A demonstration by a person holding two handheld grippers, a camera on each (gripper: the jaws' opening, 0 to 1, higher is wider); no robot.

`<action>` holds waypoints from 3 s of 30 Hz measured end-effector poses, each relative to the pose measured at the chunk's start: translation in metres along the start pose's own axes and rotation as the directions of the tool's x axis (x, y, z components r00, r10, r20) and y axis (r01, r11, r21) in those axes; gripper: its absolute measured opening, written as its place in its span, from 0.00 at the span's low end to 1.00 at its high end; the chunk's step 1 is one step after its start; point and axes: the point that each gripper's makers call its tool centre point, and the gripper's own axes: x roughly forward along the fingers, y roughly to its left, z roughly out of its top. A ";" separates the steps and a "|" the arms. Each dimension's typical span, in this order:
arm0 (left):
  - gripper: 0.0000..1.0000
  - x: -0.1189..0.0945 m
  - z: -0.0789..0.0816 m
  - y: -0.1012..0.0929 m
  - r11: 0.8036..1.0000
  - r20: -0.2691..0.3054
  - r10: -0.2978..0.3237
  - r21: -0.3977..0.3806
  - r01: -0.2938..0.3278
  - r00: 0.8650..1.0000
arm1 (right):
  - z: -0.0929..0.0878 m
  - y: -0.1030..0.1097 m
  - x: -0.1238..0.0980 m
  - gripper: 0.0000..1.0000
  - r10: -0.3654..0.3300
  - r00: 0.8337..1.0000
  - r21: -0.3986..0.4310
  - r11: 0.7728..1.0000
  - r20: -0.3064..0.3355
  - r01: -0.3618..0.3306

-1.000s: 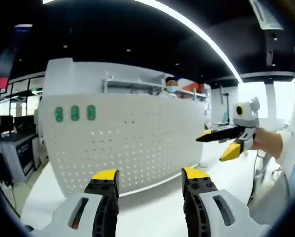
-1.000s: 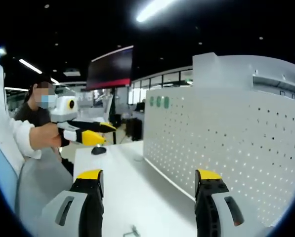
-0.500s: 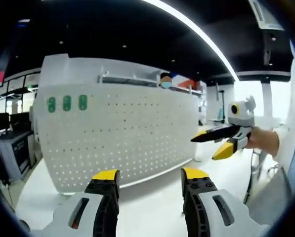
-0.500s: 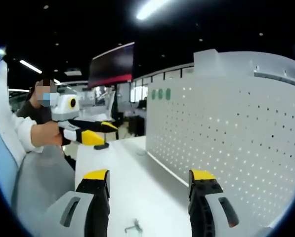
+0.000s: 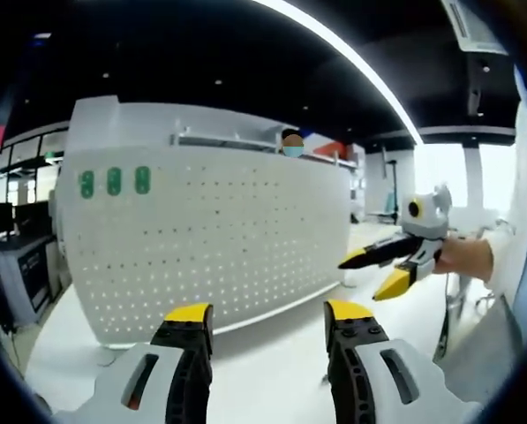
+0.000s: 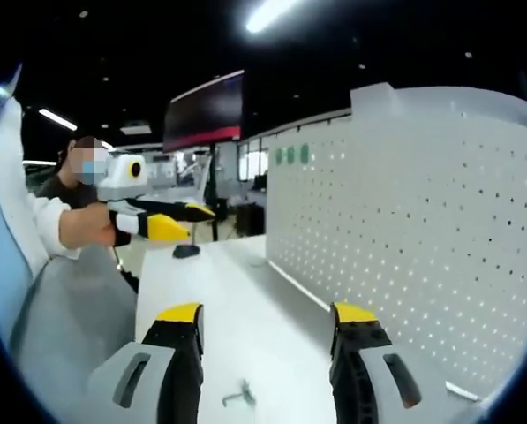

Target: Insert the hook assembly into the mounting plate slot until the hook locks in place.

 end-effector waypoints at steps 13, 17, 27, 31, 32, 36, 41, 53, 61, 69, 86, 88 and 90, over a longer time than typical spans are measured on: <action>0.52 0.001 -0.001 -0.002 1.000 -0.002 -0.012 -0.001 0.012 1.000 | -0.042 0.006 0.003 0.45 0.053 0.997 -0.011 0.998 -0.050 -0.054; 0.52 0.002 -0.002 -0.002 1.000 -0.002 -0.014 0.001 0.014 1.000 | -0.049 0.005 0.005 0.41 0.058 0.996 -0.018 0.998 -0.061 -0.059; 0.52 0.002 -0.004 -0.005 1.000 -0.010 -0.022 -0.004 0.022 1.000 | -0.082 0.011 0.010 0.30 0.095 0.986 -0.007 0.995 -0.139 -0.097; 0.52 0.002 -0.004 -0.006 1.000 -0.013 -0.025 -0.004 0.025 1.000 | -0.096 0.015 0.012 0.27 0.107 0.980 -0.013 0.994 -0.168 -0.111; 0.52 0.002 -0.005 -0.006 1.000 -0.015 -0.026 -0.003 0.026 1.000 | -0.100 0.015 0.012 0.26 0.110 0.978 -0.017 0.993 -0.175 -0.115; 0.52 0.002 -0.005 -0.007 1.000 -0.014 -0.030 -0.001 0.030 0.999 | -0.116 0.015 0.014 0.21 0.120 0.972 -0.011 0.992 -0.204 -0.125; 0.52 0.002 -0.006 -0.007 1.000 -0.019 -0.029 -0.003 0.029 0.999 | -0.127 0.017 0.018 0.17 0.133 0.964 -0.006 0.990 -0.229 -0.138; 0.52 0.003 -0.009 -0.010 0.999 -0.029 -0.040 0.004 0.040 0.999 | -0.149 0.017 0.024 0.10 0.152 0.947 -0.013 0.987 -0.285 -0.162; 0.52 0.005 -0.012 -0.011 0.999 -0.041 -0.049 -0.003 0.049 0.998 | -0.157 0.018 0.031 0.07 0.168 0.936 -0.019 0.983 -0.310 -0.182; 0.52 0.005 -0.013 -0.013 0.998 -0.042 -0.057 -0.009 0.056 0.998 | -0.164 0.020 0.034 0.04 0.170 0.929 -0.040 0.980 -0.330 -0.193; 0.52 0.005 -0.014 -0.017 0.998 -0.045 -0.066 -0.017 0.066 0.997 | -0.157 0.020 0.036 0.01 0.159 0.937 -0.068 0.980 -0.311 -0.189; 0.52 0.005 -0.014 -0.017 0.998 -0.044 -0.066 -0.016 0.066 0.997 | -0.153 0.021 0.036 0.01 0.159 0.937 -0.068 0.980 -0.310 -0.189; 0.52 0.005 -0.013 -0.016 0.998 -0.042 -0.066 -0.017 0.065 0.997 | -0.150 0.022 0.037 0.01 0.157 0.936 -0.084 0.978 -0.314 -0.192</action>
